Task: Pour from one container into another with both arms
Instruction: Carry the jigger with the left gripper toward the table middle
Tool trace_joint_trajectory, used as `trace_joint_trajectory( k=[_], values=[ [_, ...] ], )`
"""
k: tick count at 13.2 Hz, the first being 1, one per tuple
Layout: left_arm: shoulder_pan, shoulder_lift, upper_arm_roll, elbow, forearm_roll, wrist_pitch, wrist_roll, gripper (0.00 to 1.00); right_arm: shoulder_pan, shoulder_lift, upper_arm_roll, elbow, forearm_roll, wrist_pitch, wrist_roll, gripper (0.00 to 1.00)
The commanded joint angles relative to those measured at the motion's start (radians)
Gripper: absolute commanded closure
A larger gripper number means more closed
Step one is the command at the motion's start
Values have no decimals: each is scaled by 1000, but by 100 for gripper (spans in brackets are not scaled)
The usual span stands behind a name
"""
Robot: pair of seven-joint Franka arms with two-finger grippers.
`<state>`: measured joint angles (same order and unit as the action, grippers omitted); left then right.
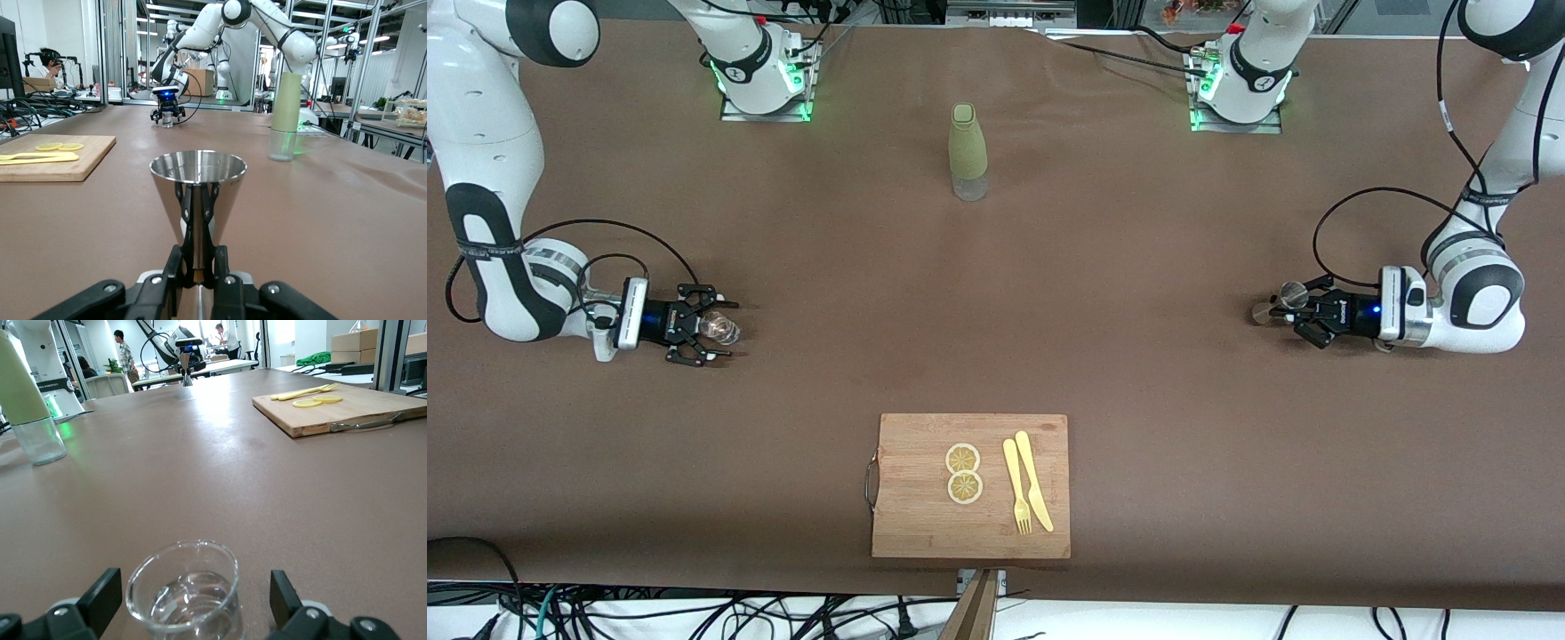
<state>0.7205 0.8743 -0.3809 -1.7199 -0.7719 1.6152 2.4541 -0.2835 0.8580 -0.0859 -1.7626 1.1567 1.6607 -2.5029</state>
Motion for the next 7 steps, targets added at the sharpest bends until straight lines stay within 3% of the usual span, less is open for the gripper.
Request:
trace_joint_trajectory(
  k=[1,5,7],
  values=[
    [5,-43,-78,-82,-4,101,-35,100,-2,21,2,8,34,-13,-36,2],
    [-35,-55,-153,-116,2,210,-82,100,-2,24,2,6,34,-13,-36,2],
    [-105,-99,-171,-156,7,297,-102,100,-2,24,2,8,34,-15,-36,6]
  ],
)
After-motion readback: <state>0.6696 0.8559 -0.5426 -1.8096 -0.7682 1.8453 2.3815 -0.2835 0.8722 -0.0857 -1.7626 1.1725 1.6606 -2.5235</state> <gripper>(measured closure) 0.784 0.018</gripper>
